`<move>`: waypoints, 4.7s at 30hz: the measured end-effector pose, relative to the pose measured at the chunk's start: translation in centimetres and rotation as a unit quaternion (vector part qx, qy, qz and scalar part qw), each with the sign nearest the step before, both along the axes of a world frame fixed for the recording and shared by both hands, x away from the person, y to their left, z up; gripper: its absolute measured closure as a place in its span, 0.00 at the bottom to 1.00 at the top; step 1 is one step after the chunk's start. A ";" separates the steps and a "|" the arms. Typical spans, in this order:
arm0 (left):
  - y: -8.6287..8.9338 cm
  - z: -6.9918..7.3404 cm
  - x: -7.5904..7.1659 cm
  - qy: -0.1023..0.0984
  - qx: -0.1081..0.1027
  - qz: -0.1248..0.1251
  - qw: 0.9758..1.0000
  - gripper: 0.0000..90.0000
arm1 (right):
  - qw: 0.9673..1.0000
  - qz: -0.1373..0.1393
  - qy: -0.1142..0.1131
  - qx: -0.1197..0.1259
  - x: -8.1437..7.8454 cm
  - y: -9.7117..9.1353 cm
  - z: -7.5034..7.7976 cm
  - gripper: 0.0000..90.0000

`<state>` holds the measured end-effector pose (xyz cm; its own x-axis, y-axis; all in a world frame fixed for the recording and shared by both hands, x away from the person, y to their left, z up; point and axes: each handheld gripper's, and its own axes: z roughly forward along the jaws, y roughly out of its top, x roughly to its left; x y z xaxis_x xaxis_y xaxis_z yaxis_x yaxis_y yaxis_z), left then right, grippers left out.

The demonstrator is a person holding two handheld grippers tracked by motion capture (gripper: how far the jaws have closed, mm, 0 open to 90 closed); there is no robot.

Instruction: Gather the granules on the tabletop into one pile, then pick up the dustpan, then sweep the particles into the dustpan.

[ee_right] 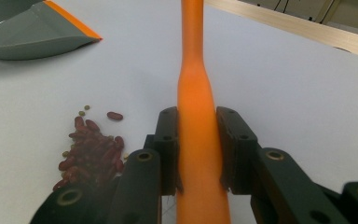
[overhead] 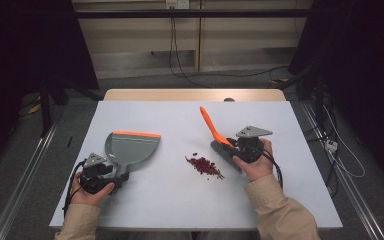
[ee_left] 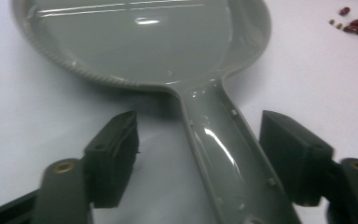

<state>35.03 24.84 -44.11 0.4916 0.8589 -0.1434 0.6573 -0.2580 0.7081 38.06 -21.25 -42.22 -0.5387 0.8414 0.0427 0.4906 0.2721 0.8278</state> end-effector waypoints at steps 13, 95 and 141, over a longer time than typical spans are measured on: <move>-0.7 0.6 2.4 0.016 0.037 -0.003 0.999 0.56 | 1.000 -0.004 0.004 0.002 0.1 0.0 0.0 0.79; -8.5 1.1 -1.8 0.063 0.086 -0.316 0.943 0.71 | 0.997 0.008 0.027 -0.077 -0.9 3.2 0.1 0.79; -9.3 1.2 -1.3 0.079 0.064 -0.307 0.946 0.71 | 0.998 -0.007 0.027 -0.063 -1.5 4.2 -0.1 0.79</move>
